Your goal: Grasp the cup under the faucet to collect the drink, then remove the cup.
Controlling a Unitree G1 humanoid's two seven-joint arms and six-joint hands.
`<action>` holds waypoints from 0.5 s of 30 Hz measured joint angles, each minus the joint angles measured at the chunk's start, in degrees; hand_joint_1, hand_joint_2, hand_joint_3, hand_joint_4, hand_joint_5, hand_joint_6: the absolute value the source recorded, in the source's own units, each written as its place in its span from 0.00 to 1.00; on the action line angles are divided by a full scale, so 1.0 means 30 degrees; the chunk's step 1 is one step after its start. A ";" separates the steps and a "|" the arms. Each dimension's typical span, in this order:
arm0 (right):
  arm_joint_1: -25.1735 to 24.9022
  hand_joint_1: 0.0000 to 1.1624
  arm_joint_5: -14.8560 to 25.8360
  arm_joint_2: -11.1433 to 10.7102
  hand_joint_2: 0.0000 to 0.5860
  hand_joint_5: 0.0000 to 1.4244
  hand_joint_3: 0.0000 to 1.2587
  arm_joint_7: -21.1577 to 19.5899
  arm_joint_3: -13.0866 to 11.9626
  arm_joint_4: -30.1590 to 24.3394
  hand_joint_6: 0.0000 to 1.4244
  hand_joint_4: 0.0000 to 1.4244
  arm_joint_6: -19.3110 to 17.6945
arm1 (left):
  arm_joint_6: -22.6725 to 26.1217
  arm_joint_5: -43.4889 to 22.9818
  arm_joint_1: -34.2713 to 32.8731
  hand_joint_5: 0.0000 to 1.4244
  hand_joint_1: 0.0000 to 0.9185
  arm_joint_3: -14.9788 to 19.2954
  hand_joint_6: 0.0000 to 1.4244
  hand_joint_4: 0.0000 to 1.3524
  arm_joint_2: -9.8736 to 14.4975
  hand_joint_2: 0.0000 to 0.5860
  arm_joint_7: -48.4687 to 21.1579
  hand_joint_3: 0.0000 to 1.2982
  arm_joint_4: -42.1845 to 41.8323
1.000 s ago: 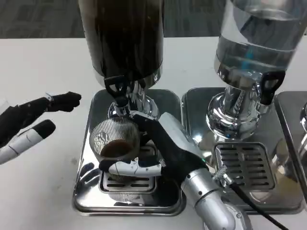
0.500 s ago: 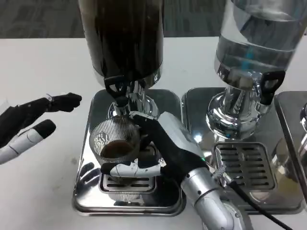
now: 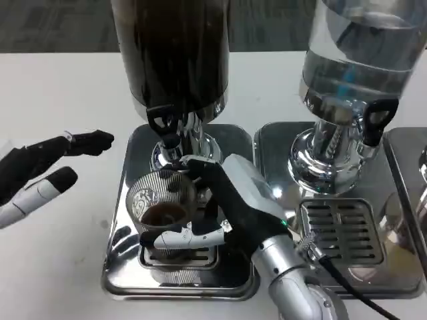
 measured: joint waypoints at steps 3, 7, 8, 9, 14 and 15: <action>0.0340 0.67 -0.0050 -0.0038 0.12 0.54 0.38 -0.0578 0.0004 -0.0125 0.73 0.41 -0.0224 | 0.0000 0.0000 0.0000 0.16 0.00 0.0000 0.11 0.18 0.0000 0.15 0.0000 0.22 0.0000; 0.0628 0.78 -0.0088 -0.0083 0.21 0.55 0.39 -0.0857 0.0012 -0.0233 0.76 0.42 -0.0427 | 0.0000 -0.0001 0.0000 0.16 0.00 0.0000 0.11 0.18 0.0000 0.16 0.0002 0.22 0.0000; 0.0679 0.79 -0.0093 -0.0098 0.21 0.55 0.39 -0.0883 0.0012 -0.0280 0.76 0.42 -0.0434 | 0.0000 -0.0001 0.0000 0.16 0.00 0.0000 0.11 0.18 0.0000 0.16 0.0002 0.22 0.0000; 0.0740 0.78 -0.0103 -0.0121 0.22 0.55 0.39 -0.0885 0.0010 -0.0353 0.77 0.42 -0.0434 | 0.0000 -0.0003 0.0000 0.16 0.00 0.0000 0.11 0.18 -0.0001 0.16 0.0002 0.22 0.0000; 0.0980 0.82 -0.0177 -0.0288 0.25 0.56 0.40 -0.0904 0.0009 -0.0659 0.78 0.43 -0.0434 | 0.0000 -0.0004 0.0000 0.16 0.00 -0.0001 0.12 0.18 -0.0001 0.16 0.0004 0.21 0.0000; 0.1031 0.86 -0.0279 -0.0368 0.27 0.56 0.40 -0.0930 0.0021 -0.0747 0.78 0.43 -0.0434 | 0.0000 -0.0005 0.0000 0.16 0.00 -0.0001 0.12 0.18 -0.0001 0.16 0.0004 0.21 0.0000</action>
